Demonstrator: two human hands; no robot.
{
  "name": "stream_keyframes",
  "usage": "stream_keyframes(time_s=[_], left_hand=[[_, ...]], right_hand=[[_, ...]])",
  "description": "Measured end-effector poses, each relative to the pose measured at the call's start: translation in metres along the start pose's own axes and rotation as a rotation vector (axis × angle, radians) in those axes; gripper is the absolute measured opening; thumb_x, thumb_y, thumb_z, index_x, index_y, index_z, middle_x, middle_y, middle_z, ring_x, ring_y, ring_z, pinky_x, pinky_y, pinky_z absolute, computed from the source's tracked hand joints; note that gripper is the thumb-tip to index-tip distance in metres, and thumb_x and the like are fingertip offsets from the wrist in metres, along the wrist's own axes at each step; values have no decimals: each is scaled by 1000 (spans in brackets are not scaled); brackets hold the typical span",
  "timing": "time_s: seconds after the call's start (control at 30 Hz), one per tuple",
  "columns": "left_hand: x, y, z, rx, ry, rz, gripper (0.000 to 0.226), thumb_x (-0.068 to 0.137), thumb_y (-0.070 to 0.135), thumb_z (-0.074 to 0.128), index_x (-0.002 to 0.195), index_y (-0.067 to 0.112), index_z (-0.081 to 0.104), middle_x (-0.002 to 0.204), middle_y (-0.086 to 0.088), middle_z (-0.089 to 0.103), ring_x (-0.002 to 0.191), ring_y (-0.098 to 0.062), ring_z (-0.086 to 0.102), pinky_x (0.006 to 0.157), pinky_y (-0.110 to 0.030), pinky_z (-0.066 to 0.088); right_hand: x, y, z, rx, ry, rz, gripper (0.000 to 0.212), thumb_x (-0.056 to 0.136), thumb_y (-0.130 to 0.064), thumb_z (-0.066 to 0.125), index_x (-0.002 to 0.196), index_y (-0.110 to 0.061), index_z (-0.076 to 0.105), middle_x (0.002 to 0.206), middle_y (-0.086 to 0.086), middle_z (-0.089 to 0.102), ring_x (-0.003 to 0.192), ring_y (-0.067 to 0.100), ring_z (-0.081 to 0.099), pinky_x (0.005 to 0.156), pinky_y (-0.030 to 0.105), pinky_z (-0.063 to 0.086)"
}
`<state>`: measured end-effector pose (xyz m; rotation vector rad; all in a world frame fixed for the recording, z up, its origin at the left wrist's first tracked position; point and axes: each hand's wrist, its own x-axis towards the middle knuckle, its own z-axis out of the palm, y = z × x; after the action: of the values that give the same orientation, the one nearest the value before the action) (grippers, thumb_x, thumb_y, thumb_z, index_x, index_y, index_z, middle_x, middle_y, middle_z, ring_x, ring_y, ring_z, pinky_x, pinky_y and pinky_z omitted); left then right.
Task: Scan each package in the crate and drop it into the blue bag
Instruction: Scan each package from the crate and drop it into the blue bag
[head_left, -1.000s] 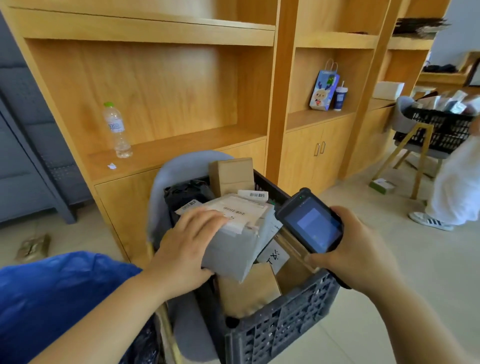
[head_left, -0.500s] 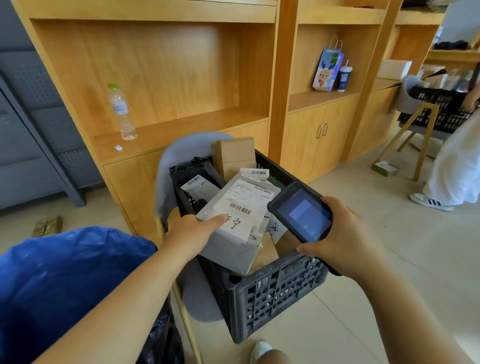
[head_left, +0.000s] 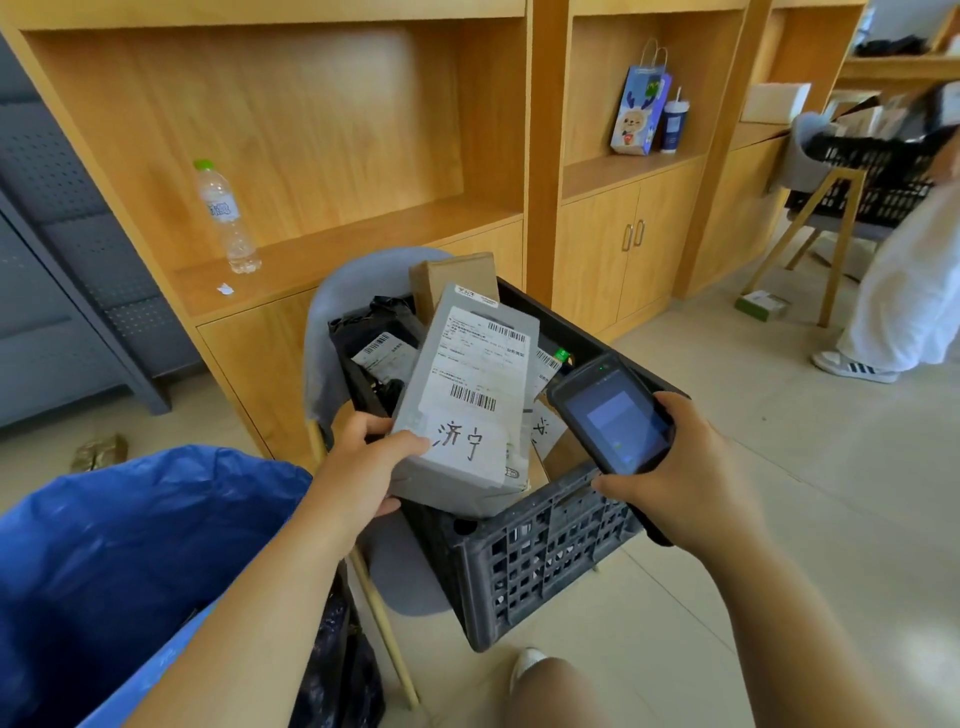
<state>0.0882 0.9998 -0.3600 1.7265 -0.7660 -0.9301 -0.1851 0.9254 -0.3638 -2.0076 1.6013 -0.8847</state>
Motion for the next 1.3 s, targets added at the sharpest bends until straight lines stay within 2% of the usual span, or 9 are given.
stream_keyframes(time_s=[0.13, 0.27, 0.4, 0.5, 0.63, 0.83, 0.93, 1.13, 1.3], left_hand=[[-9, -7, -12, -148, 4, 21, 56, 56, 33, 83, 104, 38, 57, 106, 4, 57, 94, -23, 60, 80, -41, 53], [-16, -9, -23, -255, 86, 157, 106, 40, 31, 91, 135, 19, 45, 104, 11, 66, 103, -15, 64, 93, -37, 49], [-26, -6, -34, -27, 209, 365, 63, 46, 46, 82, 105, 34, 60, 97, 18, 70, 86, 0, 66, 70, -21, 50], [-29, -3, -40, 41, 277, 428, 46, 55, 37, 85, 92, 40, 57, 92, 28, 66, 79, 10, 62, 52, -11, 47], [-31, -5, -42, 53, 351, 443, 52, 60, 26, 87, 88, 52, 52, 95, 17, 62, 86, 1, 58, 62, -18, 41], [-36, -7, -43, 32, 356, 444, 70, 59, 23, 88, 73, 75, 45, 83, 33, 57, 79, 16, 56, 61, -12, 37], [-38, -7, -47, 5, 351, 431, 65, 61, 25, 88, 78, 72, 46, 85, 38, 58, 79, 19, 55, 63, -14, 39], [-45, -7, -57, -17, 362, 419, 56, 52, 39, 84, 79, 74, 49, 96, 23, 61, 82, 20, 56, 66, -16, 41], [-44, -10, -66, -24, 362, 458, 56, 56, 35, 85, 78, 73, 50, 100, 21, 59, 90, 2, 59, 69, -18, 42]], right_hand=[[-7, -5, 1, -18, 11, -30, 96, 50, -42, 85, 131, -23, 38, 98, -6, 46, 82, 19, 51, 56, 31, 44], [-8, -14, -5, -61, -6, -74, 96, 50, -42, 84, 132, -25, 37, 99, -7, 46, 84, 17, 50, 58, 30, 43], [-4, -26, -13, -143, -21, -105, 91, 49, -44, 82, 127, -27, 39, 96, -6, 48, 80, 18, 50, 57, 32, 46], [1, -35, -19, -229, -27, -123, 92, 48, -47, 80, 127, -29, 38, 95, -7, 49, 80, 18, 51, 57, 31, 47], [4, -44, -21, -293, -39, -138, 93, 47, -49, 79, 129, -29, 38, 93, -9, 46, 81, 19, 51, 58, 30, 44], [2, -48, -21, -367, -88, -100, 95, 51, -50, 79, 132, -27, 34, 93, -9, 44, 79, 20, 53, 58, 30, 47], [1, -49, -21, -382, -89, -88, 94, 52, -51, 78, 132, -25, 34, 93, -8, 44, 80, 20, 53, 58, 31, 47], [0, -56, -16, -373, -105, -86, 94, 50, -51, 80, 129, -26, 36, 88, -9, 44, 76, 18, 51, 53, 28, 42], [-3, -60, -12, -368, -119, -101, 100, 49, -51, 80, 133, -26, 32, 92, -9, 44, 79, 18, 52, 57, 31, 47]])
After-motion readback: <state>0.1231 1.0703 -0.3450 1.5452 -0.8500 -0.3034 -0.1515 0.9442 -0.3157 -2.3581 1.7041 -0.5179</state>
